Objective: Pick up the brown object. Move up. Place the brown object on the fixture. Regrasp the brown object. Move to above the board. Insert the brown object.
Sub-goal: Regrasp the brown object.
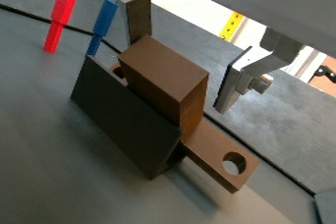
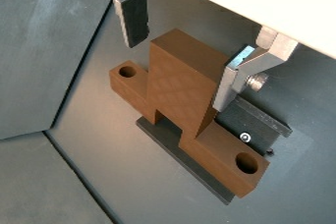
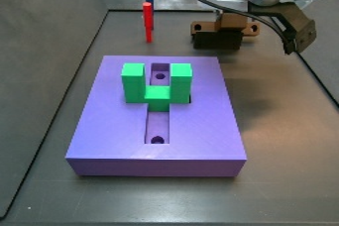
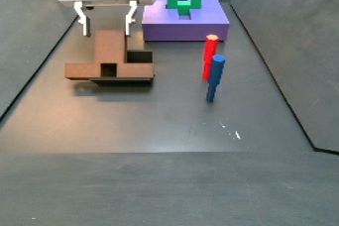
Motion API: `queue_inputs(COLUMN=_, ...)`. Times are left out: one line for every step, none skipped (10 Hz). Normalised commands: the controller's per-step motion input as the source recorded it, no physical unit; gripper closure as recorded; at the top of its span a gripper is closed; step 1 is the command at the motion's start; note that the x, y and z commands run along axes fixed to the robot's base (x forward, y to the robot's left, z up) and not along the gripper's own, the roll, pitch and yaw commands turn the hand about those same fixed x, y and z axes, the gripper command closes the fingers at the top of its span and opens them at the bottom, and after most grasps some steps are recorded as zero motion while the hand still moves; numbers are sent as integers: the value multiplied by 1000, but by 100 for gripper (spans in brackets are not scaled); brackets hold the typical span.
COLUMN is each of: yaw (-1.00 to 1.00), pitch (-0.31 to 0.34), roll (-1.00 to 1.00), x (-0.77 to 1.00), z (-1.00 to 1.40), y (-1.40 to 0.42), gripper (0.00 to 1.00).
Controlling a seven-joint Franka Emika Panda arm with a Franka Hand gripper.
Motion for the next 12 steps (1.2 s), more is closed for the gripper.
queue_inputs(yaw=-46, pitch=140, roll=0, x=-100, z=60, y=0, gripper=0)
queue_inputs(yaw=-37, pitch=86, roll=0, x=-109, z=0, y=0, gripper=0)
queue_inputs(yaw=-34, pitch=63, roll=0, x=-71, z=-123, y=0, gripper=0)
queue_inputs(yaw=-11, pitch=31, roll=0, x=-51, z=-189, y=0, gripper=0)
queue_inputs(yaw=-3, pitch=23, roll=0, x=-40, z=-180, y=0, gripper=0)
queue_inputs(yaw=0, pitch=14, roll=34, x=0, z=-51, y=0, gripper=0)
queue_inputs(yaw=0, pitch=34, roll=111, x=0, z=0, y=0, gripper=0)
queue_inputs(yaw=0, pitch=26, roll=123, x=0, z=0, y=0, gripper=0)
queue_inputs(yaw=0, pitch=0, roll=-54, x=0, z=0, y=0, gripper=0)
queue_inputs(yaw=0, pitch=0, roll=0, x=0, z=0, y=0, gripper=0)
queue_inputs(yaw=0, pitch=0, roll=0, x=0, z=0, y=0, gripper=100)
queue_inputs(yaw=0, pitch=0, roll=0, x=0, z=0, y=0, gripper=100)
